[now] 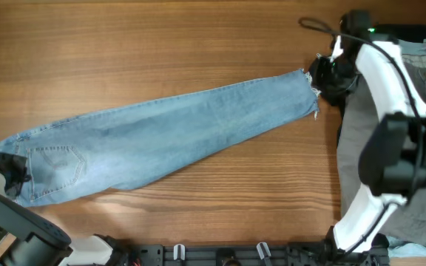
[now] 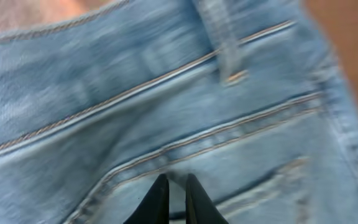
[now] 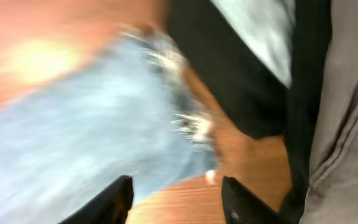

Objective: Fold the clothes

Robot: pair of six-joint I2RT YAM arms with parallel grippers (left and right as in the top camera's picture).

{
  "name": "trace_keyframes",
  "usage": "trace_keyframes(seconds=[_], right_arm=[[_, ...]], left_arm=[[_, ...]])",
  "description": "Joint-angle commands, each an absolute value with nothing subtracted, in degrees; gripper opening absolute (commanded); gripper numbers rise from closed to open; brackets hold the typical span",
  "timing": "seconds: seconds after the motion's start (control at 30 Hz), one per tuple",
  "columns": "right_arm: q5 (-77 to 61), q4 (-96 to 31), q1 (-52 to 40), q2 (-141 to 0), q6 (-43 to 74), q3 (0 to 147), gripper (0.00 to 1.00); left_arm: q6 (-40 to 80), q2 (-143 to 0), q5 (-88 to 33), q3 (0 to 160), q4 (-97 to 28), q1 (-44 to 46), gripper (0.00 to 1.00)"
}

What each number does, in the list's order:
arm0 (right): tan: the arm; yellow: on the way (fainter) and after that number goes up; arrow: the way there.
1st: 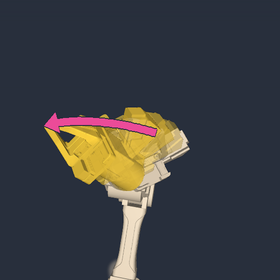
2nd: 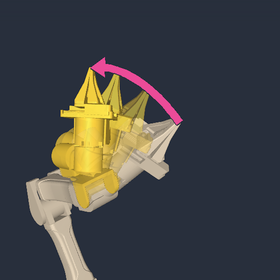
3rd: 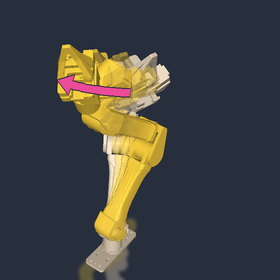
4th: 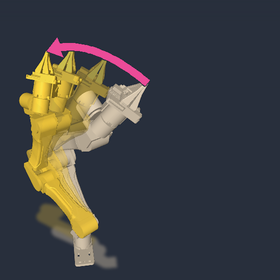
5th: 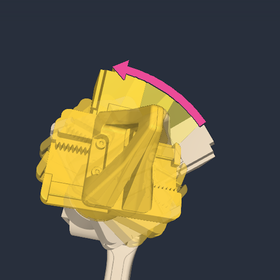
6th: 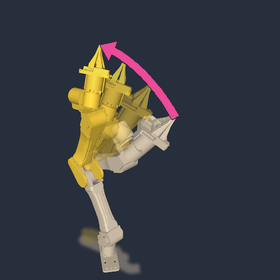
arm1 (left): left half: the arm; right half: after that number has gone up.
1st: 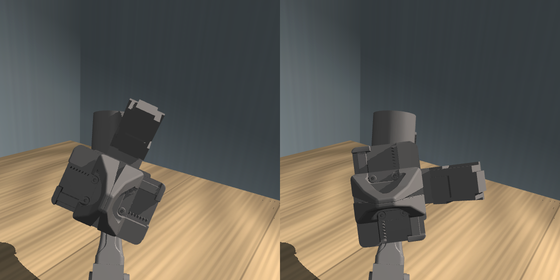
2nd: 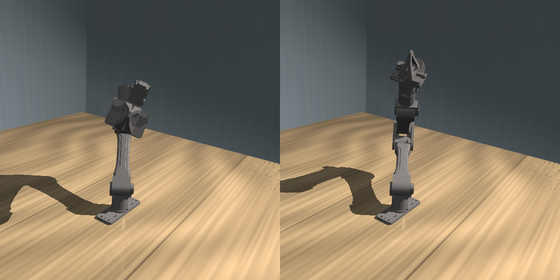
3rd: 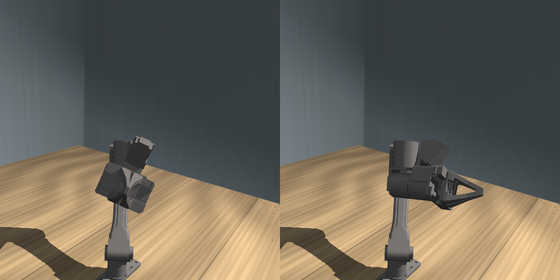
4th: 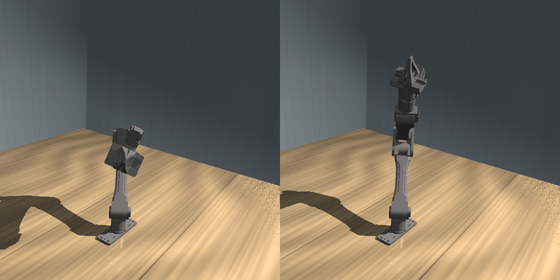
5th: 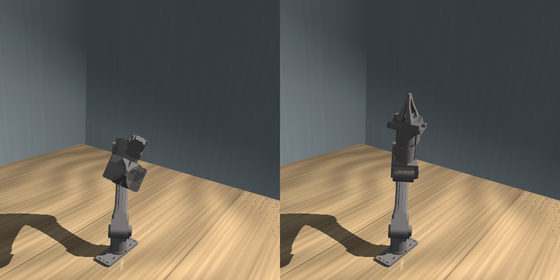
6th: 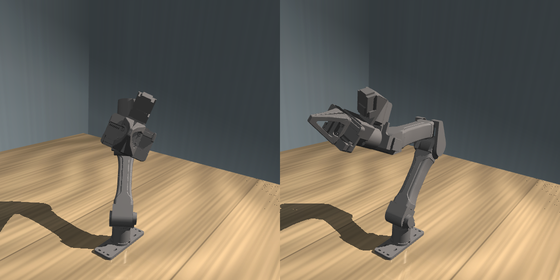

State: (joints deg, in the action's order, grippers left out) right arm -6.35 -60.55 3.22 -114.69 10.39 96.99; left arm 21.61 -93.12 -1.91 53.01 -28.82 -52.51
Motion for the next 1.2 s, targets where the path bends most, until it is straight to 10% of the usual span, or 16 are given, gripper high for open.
trace_keyframes(seconds=[0.0, 0.43, 0.83, 1.17], right_arm=[[-22.87, -58.0, 0.93, -107.92, 1.23, 97.3, 0.52], [-37.69, -56.8, -10.87, -103.5, -14.94, 97.3, 0.21], [-36.8, -37.15, -39.44, -121.99, -28.93, 97.17, 0.44], [-31.99, -25.15, -42.3, -129.97, -33.26, 97.17, 0.58]], left_arm=[[19.73, -93.06, -14.31, 60.75, -33.69, -52.47, 0.12], [13.63, -77.38, -24.01, 70.19, -52.66, -52.07, 0.21], [9.37, -69.41, -21.98, 70.19, -58.87, -41.63, 0.4], [9.34, -69.43, -21.12, 70.19, -59.86, -41.63, 0.42]])
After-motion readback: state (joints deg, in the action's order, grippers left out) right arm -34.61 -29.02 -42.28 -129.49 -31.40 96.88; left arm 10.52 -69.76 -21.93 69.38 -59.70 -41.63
